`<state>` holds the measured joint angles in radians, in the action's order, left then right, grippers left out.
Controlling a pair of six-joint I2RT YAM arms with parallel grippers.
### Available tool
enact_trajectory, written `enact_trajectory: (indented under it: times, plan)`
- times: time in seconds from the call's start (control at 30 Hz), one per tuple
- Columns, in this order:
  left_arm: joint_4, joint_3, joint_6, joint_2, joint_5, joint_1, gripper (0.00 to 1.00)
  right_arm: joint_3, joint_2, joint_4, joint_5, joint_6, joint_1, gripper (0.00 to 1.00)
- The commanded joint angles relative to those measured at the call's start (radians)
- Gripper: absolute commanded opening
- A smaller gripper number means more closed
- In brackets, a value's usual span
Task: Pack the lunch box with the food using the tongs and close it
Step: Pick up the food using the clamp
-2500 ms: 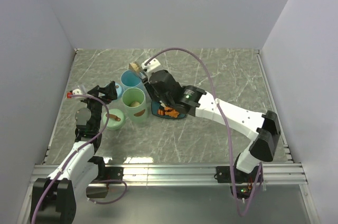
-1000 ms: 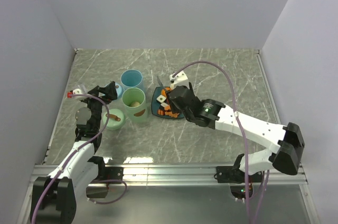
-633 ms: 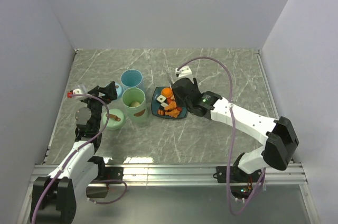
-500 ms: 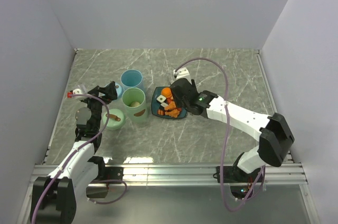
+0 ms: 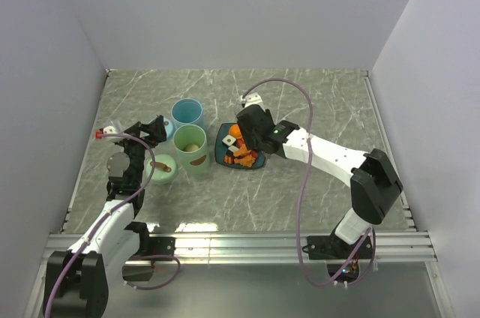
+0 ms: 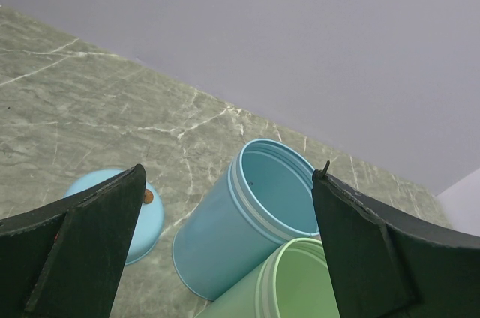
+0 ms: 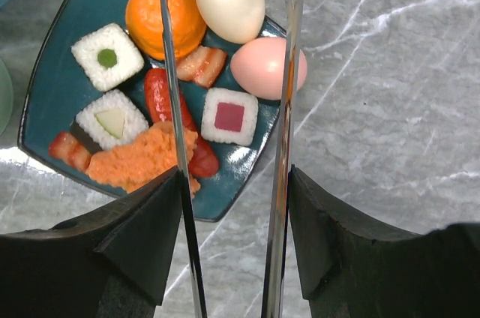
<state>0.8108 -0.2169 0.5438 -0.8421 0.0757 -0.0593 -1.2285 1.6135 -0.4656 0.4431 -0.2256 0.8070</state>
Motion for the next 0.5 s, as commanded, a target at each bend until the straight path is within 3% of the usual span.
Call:
enact_trajectory:
  times: [0.0, 0.47]
  plan:
    - [0.039, -0.015, 0.013, 0.003, -0.014, 0.006, 0.99, -0.058, 0.026, -0.01, -0.015, 0.019, -0.014, 0.63]
    - [0.042, -0.012, 0.016, 0.006, -0.014, 0.007, 0.99, -0.083, 0.051, -0.079, -0.009, 0.008, -0.017, 0.62]
